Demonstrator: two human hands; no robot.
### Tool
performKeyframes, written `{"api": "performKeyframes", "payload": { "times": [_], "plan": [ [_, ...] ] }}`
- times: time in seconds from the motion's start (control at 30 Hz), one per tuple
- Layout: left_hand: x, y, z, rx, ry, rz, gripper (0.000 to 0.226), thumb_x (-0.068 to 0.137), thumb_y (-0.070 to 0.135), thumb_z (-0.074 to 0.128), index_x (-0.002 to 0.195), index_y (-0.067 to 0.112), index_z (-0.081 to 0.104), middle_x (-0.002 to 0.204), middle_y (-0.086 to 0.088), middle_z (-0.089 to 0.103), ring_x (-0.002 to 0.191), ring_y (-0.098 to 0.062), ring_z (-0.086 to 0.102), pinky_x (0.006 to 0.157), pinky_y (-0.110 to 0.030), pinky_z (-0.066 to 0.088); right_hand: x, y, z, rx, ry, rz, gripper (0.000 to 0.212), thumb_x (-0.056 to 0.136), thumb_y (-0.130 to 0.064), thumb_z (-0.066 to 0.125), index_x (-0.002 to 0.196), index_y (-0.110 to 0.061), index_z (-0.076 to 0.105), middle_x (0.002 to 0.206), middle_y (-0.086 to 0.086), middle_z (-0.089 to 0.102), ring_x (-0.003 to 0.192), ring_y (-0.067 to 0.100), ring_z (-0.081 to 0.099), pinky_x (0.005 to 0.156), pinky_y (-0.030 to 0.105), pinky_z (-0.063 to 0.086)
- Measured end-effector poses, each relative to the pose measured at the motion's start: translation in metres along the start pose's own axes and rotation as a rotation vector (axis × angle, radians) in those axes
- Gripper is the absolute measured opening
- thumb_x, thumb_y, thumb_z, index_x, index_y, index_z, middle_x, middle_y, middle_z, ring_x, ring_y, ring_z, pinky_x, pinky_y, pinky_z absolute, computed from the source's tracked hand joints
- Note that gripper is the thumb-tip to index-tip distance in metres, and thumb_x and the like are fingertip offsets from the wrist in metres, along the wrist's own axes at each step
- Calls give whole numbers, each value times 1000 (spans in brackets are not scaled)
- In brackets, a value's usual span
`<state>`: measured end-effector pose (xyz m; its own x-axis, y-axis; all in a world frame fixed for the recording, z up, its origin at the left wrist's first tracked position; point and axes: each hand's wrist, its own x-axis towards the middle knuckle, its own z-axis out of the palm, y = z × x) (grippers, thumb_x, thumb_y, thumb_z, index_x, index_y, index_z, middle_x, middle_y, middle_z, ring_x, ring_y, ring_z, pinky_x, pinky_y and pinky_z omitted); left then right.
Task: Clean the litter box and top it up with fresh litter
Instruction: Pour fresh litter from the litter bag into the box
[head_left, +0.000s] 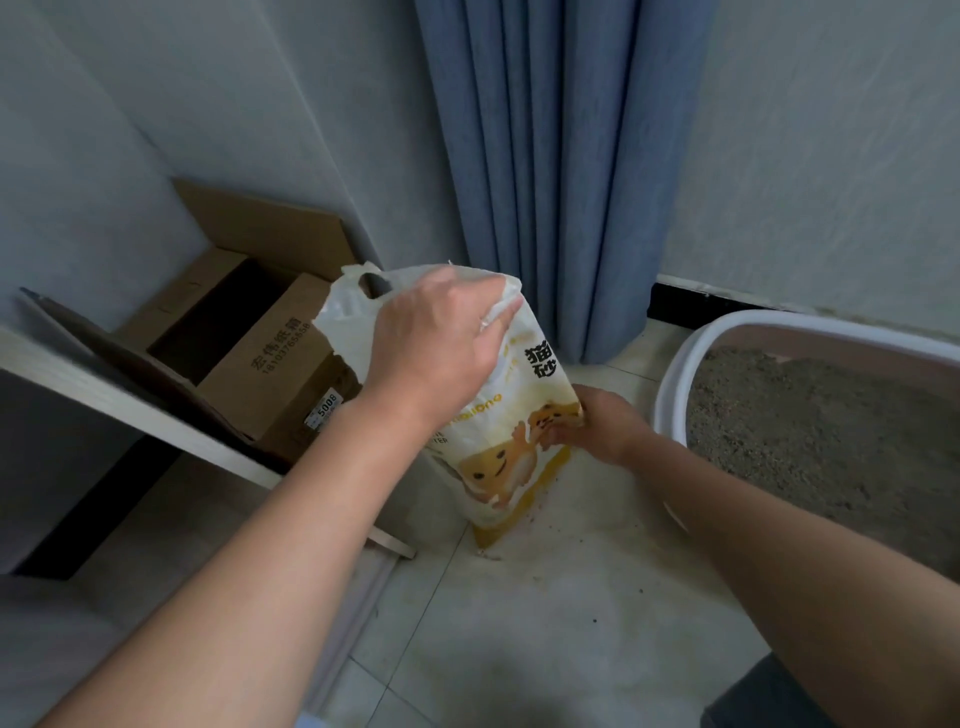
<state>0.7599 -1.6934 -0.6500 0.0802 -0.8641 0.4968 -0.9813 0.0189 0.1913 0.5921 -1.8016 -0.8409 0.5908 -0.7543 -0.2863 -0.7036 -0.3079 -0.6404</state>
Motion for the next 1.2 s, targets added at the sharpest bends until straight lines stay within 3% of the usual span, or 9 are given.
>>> {"api": "performKeyframes", "payload": {
  "times": [0.17,0.27,0.37,0.53,0.6,0.77,0.9,1.03,1.2],
  "plan": [
    [-1,3,-4,-45,132,7,40,95,26,63,70,27,31,71,3,40,63,-16,37,55,-28,20,-4,-11,0,-53,-9,-93,43,75,-49,73,113,-35,60,100,-13,72,92,12,64,79,32,52],
    [4,8,-5,-93,233,8,44,94,23,65,67,23,31,68,4,37,64,-12,32,57,-26,17,-9,-20,-4,-162,-58,-196,21,86,-52,55,98,-38,67,93,-18,71,88,9,64,79,35,53],
    [15,9,-4,-202,243,-87,43,96,29,61,66,20,33,69,0,38,59,-18,34,56,-28,18,-15,-26,-12,-230,-27,-228,25,95,-42,44,88,-38,67,87,-17,68,82,11,63,74,35,52],
    [38,4,2,-379,258,-212,39,98,35,58,75,4,59,72,-13,55,65,-24,49,59,-34,36,-39,-16,-48,-189,88,-145,27,101,-41,42,86,-33,63,77,-9,66,71,14,60,69,39,52],
    [48,2,9,-499,268,-280,38,97,41,56,81,8,63,75,-12,61,71,-26,56,66,-42,49,-49,-13,-67,-206,133,-126,27,102,-39,43,85,-32,63,76,-6,64,69,16,59,65,38,50],
    [76,22,32,-689,329,-476,24,87,54,63,81,32,57,88,2,59,85,-16,57,82,-49,53,-79,-3,-122,-264,266,-62,25,101,-33,47,85,-29,66,74,-7,64,68,17,60,60,34,46],
    [93,58,52,-973,226,-575,78,68,65,78,127,25,47,125,2,58,111,-8,62,93,-31,54,-113,7,-166,-295,382,-24,27,100,-36,47,81,-31,65,67,-14,58,65,13,55,60,34,42],
    [103,110,67,-1076,28,-590,102,56,74,80,137,24,43,136,3,53,121,-9,58,103,-37,50,-152,17,-196,-316,419,29,32,100,-39,46,71,-36,59,57,-20,51,57,3,48,52,20,32],
    [97,176,80,-1079,-175,-606,124,51,82,75,150,22,32,149,-1,41,134,-17,47,111,-39,42,-194,36,-215,-403,426,102,25,97,-45,52,77,-36,65,50,-11,50,49,5,49,47,28,37]
  ]
}}
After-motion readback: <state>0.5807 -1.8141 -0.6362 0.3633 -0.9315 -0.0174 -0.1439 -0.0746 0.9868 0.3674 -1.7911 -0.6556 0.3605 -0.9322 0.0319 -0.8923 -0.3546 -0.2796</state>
